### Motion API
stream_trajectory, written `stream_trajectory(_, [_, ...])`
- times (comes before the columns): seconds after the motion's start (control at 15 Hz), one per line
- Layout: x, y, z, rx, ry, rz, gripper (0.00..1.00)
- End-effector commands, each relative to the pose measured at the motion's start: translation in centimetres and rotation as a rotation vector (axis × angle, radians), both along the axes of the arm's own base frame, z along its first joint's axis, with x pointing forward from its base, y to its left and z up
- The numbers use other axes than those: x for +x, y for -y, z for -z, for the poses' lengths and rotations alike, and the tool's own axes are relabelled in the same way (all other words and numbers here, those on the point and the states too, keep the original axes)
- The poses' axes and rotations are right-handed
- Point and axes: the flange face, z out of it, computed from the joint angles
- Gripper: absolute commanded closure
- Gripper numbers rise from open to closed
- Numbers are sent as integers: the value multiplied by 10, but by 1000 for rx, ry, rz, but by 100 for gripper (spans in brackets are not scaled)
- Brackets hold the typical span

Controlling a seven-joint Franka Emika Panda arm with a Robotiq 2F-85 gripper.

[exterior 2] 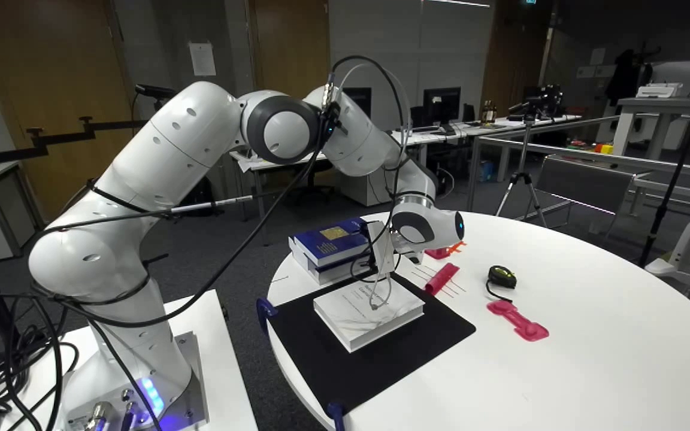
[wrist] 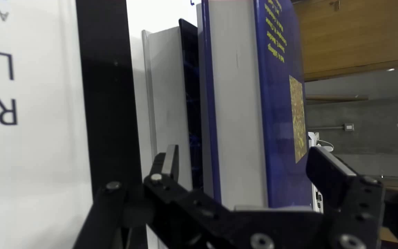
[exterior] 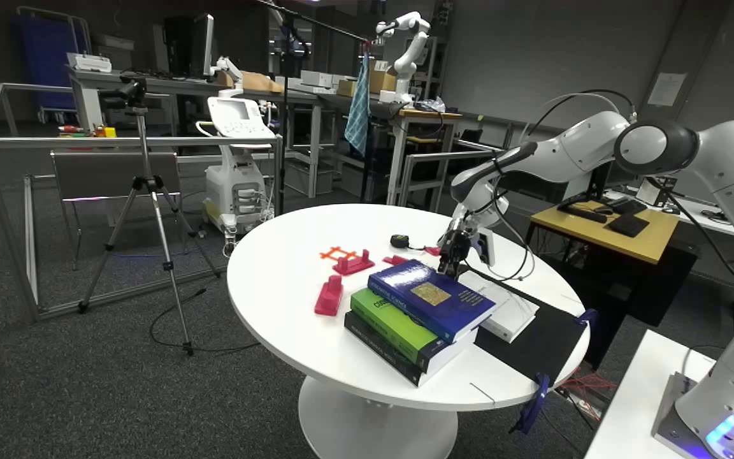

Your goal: Move the blue book to the top of the white book on the right.

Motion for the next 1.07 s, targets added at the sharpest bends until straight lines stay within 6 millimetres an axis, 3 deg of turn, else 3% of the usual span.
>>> stream_trajectory(0.0, [2, -11, -6, 14, 23, 26, 0])
stream_trajectory(0.4, [3, -15, -9, 4, 28, 22, 1])
stream_trajectory(0.47, [3, -15, -9, 4, 27, 22, 25])
stream_trajectory(0.6, [3, -15, -10, 3, 24, 16, 30])
stream_trajectory(0.87, [4, -16, -12, 0, 27, 13, 61])
stream_trajectory(1.0, [4, -16, -14, -2, 32, 11, 65])
